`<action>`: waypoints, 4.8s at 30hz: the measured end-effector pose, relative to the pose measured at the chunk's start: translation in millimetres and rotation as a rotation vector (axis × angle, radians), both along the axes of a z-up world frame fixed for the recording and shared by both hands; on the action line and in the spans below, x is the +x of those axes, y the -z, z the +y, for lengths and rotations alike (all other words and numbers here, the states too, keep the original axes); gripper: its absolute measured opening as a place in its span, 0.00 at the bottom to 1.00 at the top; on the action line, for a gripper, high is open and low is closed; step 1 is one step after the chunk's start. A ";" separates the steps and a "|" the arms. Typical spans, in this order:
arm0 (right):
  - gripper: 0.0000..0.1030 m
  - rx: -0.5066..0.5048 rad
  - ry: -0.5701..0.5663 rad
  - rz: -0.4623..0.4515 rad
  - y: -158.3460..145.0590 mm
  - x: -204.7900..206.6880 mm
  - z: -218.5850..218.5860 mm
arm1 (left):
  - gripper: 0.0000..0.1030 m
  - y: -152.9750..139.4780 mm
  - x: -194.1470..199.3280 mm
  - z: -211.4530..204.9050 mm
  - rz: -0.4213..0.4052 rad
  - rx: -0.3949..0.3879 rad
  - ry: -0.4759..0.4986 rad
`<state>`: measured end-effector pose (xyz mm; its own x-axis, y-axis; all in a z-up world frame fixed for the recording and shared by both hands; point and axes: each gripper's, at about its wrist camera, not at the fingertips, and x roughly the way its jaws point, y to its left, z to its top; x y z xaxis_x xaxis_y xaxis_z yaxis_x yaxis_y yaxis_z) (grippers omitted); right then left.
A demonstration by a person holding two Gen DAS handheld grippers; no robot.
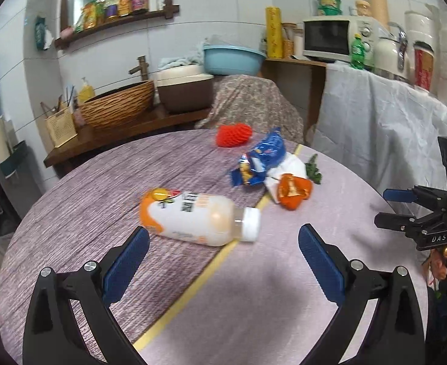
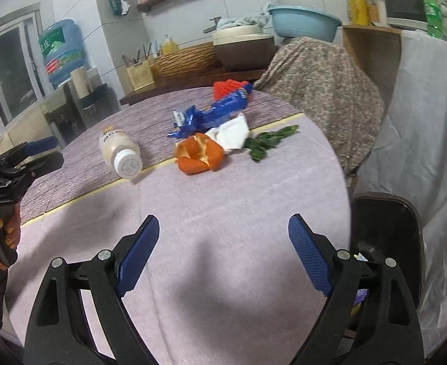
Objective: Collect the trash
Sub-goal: 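Move both tools back to the table toward the bottle and orange peel, then grasp the orange peel with the right tool while the left tool grasps the white bottle, then carry peel and bottle to the bin and open both tools to drop them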
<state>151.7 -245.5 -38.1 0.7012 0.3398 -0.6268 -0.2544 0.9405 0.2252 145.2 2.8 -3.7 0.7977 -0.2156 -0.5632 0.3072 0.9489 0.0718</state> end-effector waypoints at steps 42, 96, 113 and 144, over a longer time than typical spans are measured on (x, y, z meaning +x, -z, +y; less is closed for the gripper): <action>0.18 0.027 -0.051 0.135 14.3 76.1 36.5 | 0.89 56.7 55.7 -34.8 -0.049 0.981 0.706; 0.18 0.051 0.420 0.069 26.6 -72.6 -194.2 | 0.67 3.7 -3.0 -246.0 0.061 -0.061 0.611; 0.20 -0.007 0.470 0.319 177.3 3.2 -210.5 | 0.67 95.4 54.4 -378.0 0.350 -0.064 0.418; 0.73 0.011 0.802 0.165 140.4 -109.6 -251.5 | 0.91 131.4 72.8 -415.9 0.536 -0.084 0.313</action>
